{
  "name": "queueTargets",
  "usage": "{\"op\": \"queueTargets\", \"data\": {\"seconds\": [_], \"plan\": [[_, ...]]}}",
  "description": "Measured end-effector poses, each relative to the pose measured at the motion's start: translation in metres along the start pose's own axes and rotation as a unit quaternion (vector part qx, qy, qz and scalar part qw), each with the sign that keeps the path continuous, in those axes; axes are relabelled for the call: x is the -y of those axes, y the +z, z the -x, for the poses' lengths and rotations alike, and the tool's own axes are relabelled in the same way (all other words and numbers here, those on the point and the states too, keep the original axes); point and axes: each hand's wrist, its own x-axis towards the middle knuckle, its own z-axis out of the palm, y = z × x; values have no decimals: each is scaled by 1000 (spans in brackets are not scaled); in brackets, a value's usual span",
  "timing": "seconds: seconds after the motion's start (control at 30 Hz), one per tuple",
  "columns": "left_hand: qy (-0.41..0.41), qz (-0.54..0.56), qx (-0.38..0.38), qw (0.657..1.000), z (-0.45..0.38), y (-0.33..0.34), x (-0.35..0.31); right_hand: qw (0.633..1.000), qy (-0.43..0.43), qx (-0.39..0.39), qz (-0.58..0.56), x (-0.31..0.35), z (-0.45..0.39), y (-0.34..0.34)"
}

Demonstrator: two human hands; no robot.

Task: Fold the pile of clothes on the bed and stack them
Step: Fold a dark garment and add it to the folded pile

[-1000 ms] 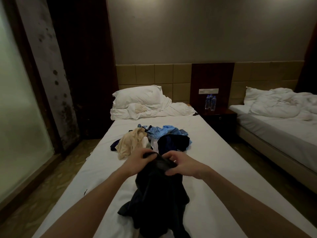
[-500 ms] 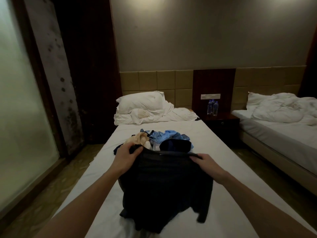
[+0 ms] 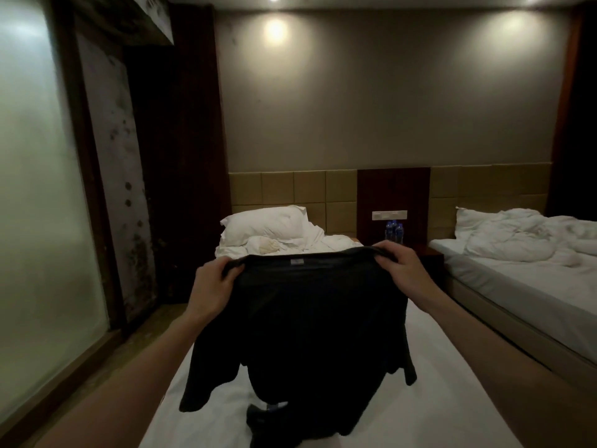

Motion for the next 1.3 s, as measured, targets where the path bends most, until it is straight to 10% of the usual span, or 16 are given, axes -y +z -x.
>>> {"op": "queueTargets", "data": {"seconds": [0.27,0.6,1.3], "plan": [[-15,16,-177,984,5,-40,-85,980,-104,-170,-21,60,14,-42],[108,-133,-111,979,-9,-55,-108,969,-108,-214,53,72,9,-71],[-8,-329,131,935,-97,312,200,961,166,-37,218,-349,-179,85]]}}
